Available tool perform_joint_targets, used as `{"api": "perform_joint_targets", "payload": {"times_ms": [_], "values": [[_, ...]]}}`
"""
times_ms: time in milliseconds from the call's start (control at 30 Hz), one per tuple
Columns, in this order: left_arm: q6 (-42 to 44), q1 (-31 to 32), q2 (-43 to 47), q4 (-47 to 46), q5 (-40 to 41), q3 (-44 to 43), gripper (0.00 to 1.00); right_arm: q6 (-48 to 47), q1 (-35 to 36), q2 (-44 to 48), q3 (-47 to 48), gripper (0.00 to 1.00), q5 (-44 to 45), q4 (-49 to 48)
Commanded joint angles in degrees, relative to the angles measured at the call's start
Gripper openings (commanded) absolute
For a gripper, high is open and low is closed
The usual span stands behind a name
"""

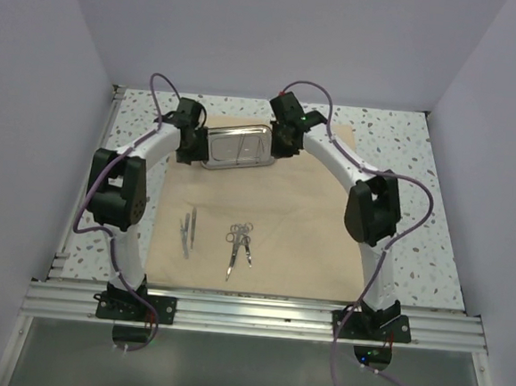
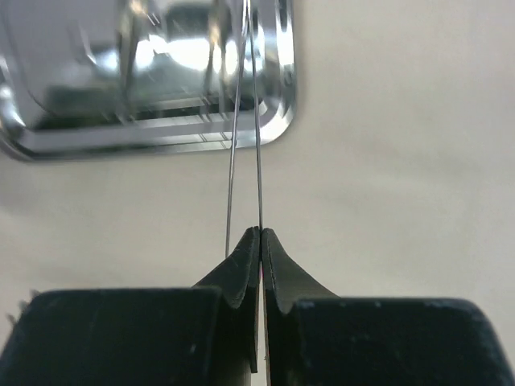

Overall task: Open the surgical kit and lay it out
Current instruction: Place the medical item in the surgical kit.

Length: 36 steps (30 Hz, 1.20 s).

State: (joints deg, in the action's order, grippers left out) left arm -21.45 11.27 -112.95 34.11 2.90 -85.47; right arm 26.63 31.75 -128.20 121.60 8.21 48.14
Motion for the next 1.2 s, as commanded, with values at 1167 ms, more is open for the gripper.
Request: {"api": "perform_joint_targets", "payload": {"times_ms": [1167], "values": [[-1.5,6.8,-23.8,3.1,2.2,-36.3,0.57,6.1,3.0,53.4,-75.4,0.0,-12.1,-3.5]]}}
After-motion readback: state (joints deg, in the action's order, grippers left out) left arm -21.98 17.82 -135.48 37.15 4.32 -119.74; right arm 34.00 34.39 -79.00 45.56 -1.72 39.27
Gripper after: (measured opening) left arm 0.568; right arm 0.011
